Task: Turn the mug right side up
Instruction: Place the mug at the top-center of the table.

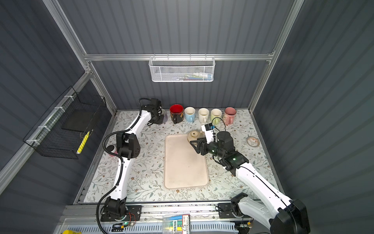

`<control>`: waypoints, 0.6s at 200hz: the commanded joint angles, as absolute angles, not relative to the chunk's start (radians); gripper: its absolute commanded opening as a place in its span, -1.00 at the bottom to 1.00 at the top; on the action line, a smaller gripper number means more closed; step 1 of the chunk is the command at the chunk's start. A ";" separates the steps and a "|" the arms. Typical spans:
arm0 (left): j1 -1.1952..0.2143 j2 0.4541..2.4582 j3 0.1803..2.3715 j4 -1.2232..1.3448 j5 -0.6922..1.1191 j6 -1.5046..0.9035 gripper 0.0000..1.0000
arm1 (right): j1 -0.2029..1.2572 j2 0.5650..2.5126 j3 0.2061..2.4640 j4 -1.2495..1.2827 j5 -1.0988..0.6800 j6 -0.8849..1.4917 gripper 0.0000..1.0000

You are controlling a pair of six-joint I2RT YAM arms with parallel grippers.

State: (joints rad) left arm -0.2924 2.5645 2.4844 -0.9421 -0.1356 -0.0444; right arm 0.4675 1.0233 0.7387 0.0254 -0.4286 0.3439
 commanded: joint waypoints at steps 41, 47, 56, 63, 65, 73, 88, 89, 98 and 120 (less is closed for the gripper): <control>-0.285 2.530 2.464 -0.874 -0.167 -0.049 -0.50 | 0.471 1.032 0.735 0.016 -0.414 0.344 0.23; -0.287 2.528 2.464 -0.874 -0.167 -0.049 -0.45 | 0.471 1.032 0.736 0.016 -0.415 0.344 0.23; -0.286 2.526 2.464 -0.874 -0.167 -0.049 -0.36 | 0.472 1.033 0.736 0.015 -0.416 0.345 0.24; -0.287 2.525 2.464 -0.873 -0.166 -0.050 -0.28 | 0.472 1.032 0.736 0.015 -0.416 0.347 0.23; -0.287 2.525 2.464 -0.874 -0.166 -0.051 -0.26 | 0.472 1.032 0.736 0.016 -0.417 0.347 0.23; -0.287 2.521 2.464 -0.874 -0.161 -0.051 -0.18 | 0.471 1.033 0.737 0.014 -0.416 0.347 0.24; -0.287 2.515 2.461 -0.874 -0.158 -0.051 -0.05 | 0.472 1.028 0.736 0.008 -0.413 0.343 0.24; -0.287 2.515 2.460 -0.873 -0.158 -0.050 -0.05 | 0.472 1.027 0.736 0.008 -0.414 0.342 0.24; -0.287 2.510 2.457 -0.871 -0.157 -0.050 0.03 | 0.472 1.023 0.738 0.002 -0.409 0.341 0.24; -0.287 2.483 2.448 -0.870 -0.149 -0.049 0.21 | 0.471 1.022 0.747 -0.017 -0.402 0.339 0.25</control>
State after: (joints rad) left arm -0.2916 2.5622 2.4607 -0.8692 -0.1574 -0.0551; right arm 0.4679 1.0279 0.7387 0.0189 -0.4160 0.3435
